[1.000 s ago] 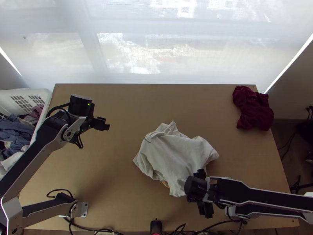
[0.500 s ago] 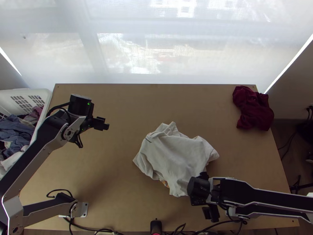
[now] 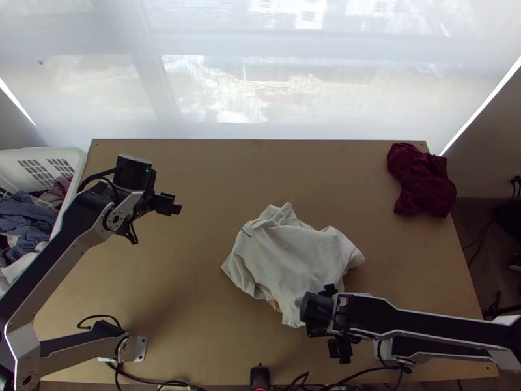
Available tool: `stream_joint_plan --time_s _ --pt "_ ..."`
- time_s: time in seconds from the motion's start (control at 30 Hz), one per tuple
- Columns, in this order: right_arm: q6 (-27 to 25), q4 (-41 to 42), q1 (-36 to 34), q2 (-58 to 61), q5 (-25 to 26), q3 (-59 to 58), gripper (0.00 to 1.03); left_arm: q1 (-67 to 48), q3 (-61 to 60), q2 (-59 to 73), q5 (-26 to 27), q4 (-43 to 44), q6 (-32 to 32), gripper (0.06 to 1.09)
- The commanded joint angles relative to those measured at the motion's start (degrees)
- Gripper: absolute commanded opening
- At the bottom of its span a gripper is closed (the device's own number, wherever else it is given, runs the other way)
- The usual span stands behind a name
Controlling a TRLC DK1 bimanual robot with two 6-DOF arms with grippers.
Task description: Fold the t-shirt
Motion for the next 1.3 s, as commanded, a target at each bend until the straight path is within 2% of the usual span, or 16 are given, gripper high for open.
stream_joint_plan --time_s 0.0,0.1,0.37,0.4,0.9,1.03,1.2,1.27 --pt "0.0 3.4 -2.9 2.9 2.3 -0.9 0.93 0.2 -0.3 -0.7 0.0 0.0 0.1 0.81" --pt "-0.2 4.1 -5.6 3.4 2.3 -1.2 0.92 0.5 -0.4 -0.9 0.0 -0.1 0.1 0.81" --pt "-3.5 4.7 -10.4 3.7 2.3 -2.9 0.56 0.4 -0.7 -1.1 0.0 -0.1 0.4 0.81" --pt "-3.6 4.7 -10.5 3.7 2.3 -3.1 0.54 0.4 -0.6 -1.1 0.0 -0.1 0.5 0.81" --pt "-3.7 5.1 -10.4 4.4 2.1 -5.8 0.52 0.1 -0.5 -1.1 0.0 -0.1 0.5 0.81" --pt "-3.8 5.6 -10.5 6.7 0.0 -5.6 0.25 -0.1 -0.6 -1.1 0.0 -0.1 0.3 0.81" --pt "-3.8 5.8 -10.7 8.0 -0.8 -5.3 0.15 0.0 -0.7 -1.2 0.0 -0.1 0.4 0.81" --pt "-4.1 5.6 -11.1 7.8 -1.6 -4.8 0.07 0.1 -0.7 -1.2 0.0 -0.1 0.5 0.81"
